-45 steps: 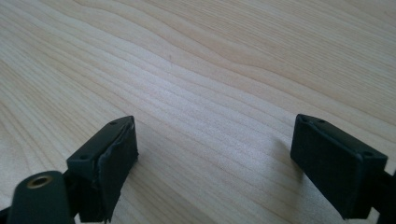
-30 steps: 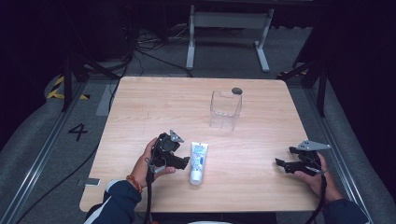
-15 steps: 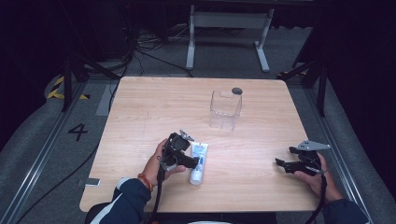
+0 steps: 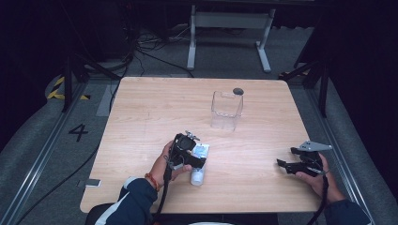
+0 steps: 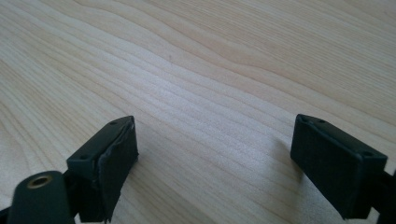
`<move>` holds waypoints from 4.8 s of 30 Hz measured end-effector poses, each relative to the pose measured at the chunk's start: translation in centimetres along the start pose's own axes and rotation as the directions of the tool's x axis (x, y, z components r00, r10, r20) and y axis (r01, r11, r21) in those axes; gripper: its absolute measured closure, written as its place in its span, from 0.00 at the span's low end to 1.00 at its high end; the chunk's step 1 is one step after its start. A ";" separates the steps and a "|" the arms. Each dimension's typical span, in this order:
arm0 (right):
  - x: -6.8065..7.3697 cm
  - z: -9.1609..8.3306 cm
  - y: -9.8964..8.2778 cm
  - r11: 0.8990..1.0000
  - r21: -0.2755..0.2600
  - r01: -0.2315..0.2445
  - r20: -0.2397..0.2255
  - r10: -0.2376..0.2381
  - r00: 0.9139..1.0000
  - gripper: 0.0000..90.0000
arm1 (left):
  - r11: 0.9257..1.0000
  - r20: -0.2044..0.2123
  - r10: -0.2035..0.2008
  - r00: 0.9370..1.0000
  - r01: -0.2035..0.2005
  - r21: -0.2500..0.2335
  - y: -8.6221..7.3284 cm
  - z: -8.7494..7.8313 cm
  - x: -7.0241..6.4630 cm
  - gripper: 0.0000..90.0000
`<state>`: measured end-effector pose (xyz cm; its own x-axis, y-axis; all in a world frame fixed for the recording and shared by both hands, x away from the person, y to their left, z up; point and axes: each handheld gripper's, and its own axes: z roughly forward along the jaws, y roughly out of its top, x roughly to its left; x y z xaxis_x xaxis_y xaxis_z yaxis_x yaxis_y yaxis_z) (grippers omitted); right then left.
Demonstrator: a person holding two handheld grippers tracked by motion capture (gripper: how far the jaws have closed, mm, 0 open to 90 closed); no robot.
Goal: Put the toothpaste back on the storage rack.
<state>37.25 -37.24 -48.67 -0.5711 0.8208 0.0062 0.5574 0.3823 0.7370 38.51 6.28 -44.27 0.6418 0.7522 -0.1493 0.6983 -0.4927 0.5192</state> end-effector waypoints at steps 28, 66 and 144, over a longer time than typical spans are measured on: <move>0.0 0.0 0.0 1.000 0.000 0.000 0.000 0.000 1.000 0.16 | 0.995 -0.075 0.037 0.996 -0.030 0.095 1.6 2.7 -1.0 0.27; 0.0 0.0 0.0 1.000 0.000 0.004 -0.005 -0.004 1.000 0.17 | 0.955 0.036 0.285 0.958 -0.287 0.075 1.6 0.3 -1.3 0.69; 0.0 -0.1 -0.1 1.000 0.000 0.004 -0.005 -0.004 1.000 0.17 | 0.887 0.009 0.250 0.968 -0.225 -0.404 6.0 -7.9 1.2 0.76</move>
<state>37.15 -37.27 -48.67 -0.5759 0.8175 0.0065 0.5552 0.3853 0.7371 41.00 7.72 -34.64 0.7989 0.6010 -0.0227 0.3470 -0.4297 0.8336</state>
